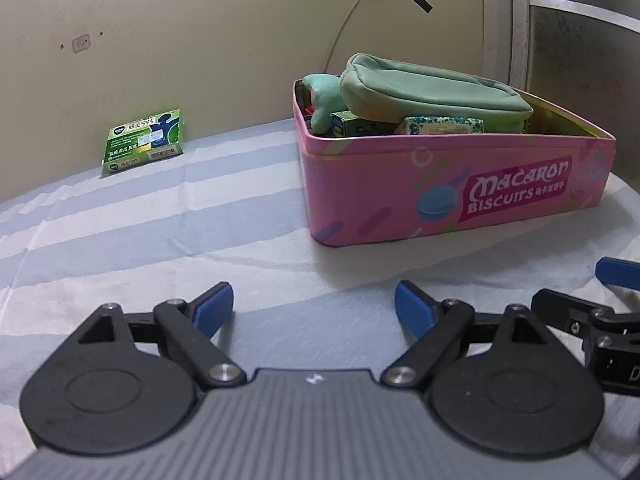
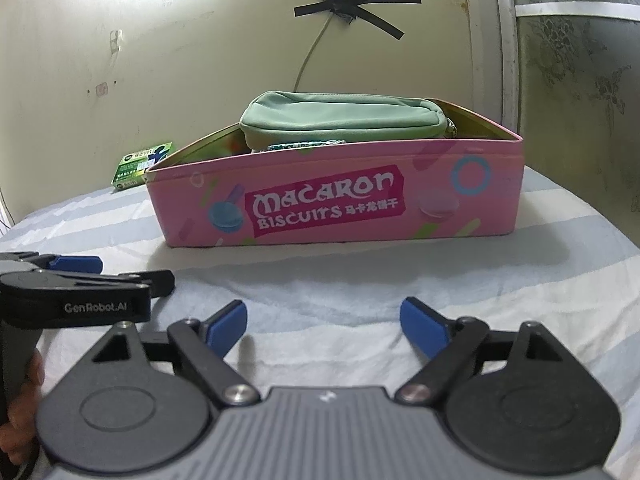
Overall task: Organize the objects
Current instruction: 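Withdraw the right gripper from the tin, then move the right gripper to the green medicine box, then grasp the green medicine box with the right gripper and lift it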
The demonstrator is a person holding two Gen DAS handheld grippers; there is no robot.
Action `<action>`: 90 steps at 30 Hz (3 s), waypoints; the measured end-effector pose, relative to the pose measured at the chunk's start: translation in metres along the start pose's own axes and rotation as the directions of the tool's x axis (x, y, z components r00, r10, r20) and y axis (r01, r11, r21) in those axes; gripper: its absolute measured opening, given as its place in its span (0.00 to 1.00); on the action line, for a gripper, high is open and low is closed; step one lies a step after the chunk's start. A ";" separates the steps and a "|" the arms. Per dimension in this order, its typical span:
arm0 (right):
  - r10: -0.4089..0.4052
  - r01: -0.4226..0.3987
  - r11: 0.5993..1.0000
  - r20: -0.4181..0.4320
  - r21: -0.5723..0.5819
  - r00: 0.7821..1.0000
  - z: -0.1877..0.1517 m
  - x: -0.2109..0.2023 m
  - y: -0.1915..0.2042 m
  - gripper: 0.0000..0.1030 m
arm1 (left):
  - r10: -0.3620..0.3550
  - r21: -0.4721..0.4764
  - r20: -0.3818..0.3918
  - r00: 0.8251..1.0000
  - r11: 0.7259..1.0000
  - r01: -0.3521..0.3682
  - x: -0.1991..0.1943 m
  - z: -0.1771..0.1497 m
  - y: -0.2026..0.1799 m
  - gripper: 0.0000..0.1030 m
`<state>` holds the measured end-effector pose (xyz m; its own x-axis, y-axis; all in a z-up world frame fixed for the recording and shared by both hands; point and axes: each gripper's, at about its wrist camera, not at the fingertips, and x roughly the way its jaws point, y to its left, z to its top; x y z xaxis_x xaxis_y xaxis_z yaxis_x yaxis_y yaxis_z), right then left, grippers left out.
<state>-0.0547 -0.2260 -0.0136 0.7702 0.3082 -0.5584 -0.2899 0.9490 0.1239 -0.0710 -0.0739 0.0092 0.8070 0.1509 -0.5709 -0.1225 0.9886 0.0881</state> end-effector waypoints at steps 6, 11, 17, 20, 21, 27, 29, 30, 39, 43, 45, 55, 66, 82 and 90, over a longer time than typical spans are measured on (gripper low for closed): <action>-0.010 0.010 1.000 -0.008 -0.027 1.000 0.001 0.002 0.002 0.86 | -0.008 -0.016 -0.007 1.000 1.000 0.008 0.000 -0.002 0.006 0.90; -0.020 0.019 0.999 -0.014 -0.046 1.000 0.001 0.003 0.005 0.86 | -0.017 -0.031 -0.015 1.000 0.999 0.016 -0.001 -0.004 0.011 0.93; -0.050 0.047 0.995 -0.026 -0.092 0.998 0.001 0.004 0.013 0.87 | -0.024 -0.027 -0.017 1.000 0.999 0.023 -0.003 -0.007 0.019 0.94; -0.050 0.047 0.994 -0.030 -0.095 0.998 0.000 0.003 0.017 0.88 | -0.024 -0.026 -0.021 1.000 0.999 0.023 -0.003 -0.008 0.024 0.95; -0.048 0.045 0.994 -0.032 -0.097 0.998 -0.001 0.003 0.019 0.88 | -0.020 -0.021 -0.020 1.000 1.000 0.020 -0.004 -0.008 0.026 0.96; 0.051 -0.063 0.982 -0.070 -0.176 0.996 -0.003 0.003 0.059 0.88 | -0.003 0.014 -0.019 1.000 1.000 0.003 -0.005 -0.010 0.046 0.97; 0.092 -0.110 0.971 -0.089 -0.214 0.992 -0.001 0.007 0.077 0.88 | 0.023 0.036 -0.015 1.000 0.999 -0.023 -0.002 -0.008 0.057 0.97; 0.109 -0.130 0.964 -0.100 -0.233 0.989 0.000 0.010 0.086 0.87 | 0.042 0.044 -0.015 0.999 0.998 -0.041 -0.001 -0.007 0.063 0.97; 0.197 -0.240 0.924 -0.170 -0.299 0.966 0.022 0.050 0.157 0.95 | 0.192 0.009 -0.052 0.980 0.981 -0.192 0.022 0.001 0.144 0.99; 0.223 -0.270 0.908 -0.176 -0.320 0.959 0.026 0.066 0.186 0.94 | 0.222 -0.019 -0.066 0.973 0.974 -0.224 0.030 0.003 0.174 1.00; 0.232 -0.280 0.908 -0.182 -0.312 0.956 0.031 0.075 0.196 0.97 | 0.237 -0.018 -0.067 0.969 0.971 -0.239 0.033 0.004 0.184 1.00; 0.235 -0.287 0.903 -0.194 -0.318 0.953 0.054 0.117 0.236 0.98 | 0.266 -0.108 -0.081 0.961 0.956 -0.274 0.058 0.015 0.235 1.00; 0.259 -0.275 0.952 -0.131 -0.132 0.957 0.152 0.217 0.277 0.91 | 0.214 -0.470 -0.071 0.974 0.854 -0.222 0.050 0.005 0.303 1.00; 0.501 -0.453 0.852 -0.157 0.261 0.851 0.196 0.361 0.253 0.75 | 0.176 -0.473 -0.068 0.982 0.861 -0.187 0.055 0.009 0.308 1.00; 0.567 -0.462 0.779 -0.163 0.423 0.807 0.162 0.319 0.246 0.42 | 0.204 -0.498 -0.071 0.976 0.841 -0.212 0.057 0.009 0.316 1.00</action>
<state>0.2116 0.1164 -0.0282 0.3651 0.7762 -0.5140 -0.3415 0.6253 0.7017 -0.0582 0.2471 0.0115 0.7216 0.3495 -0.5976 -0.5623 0.7995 -0.2114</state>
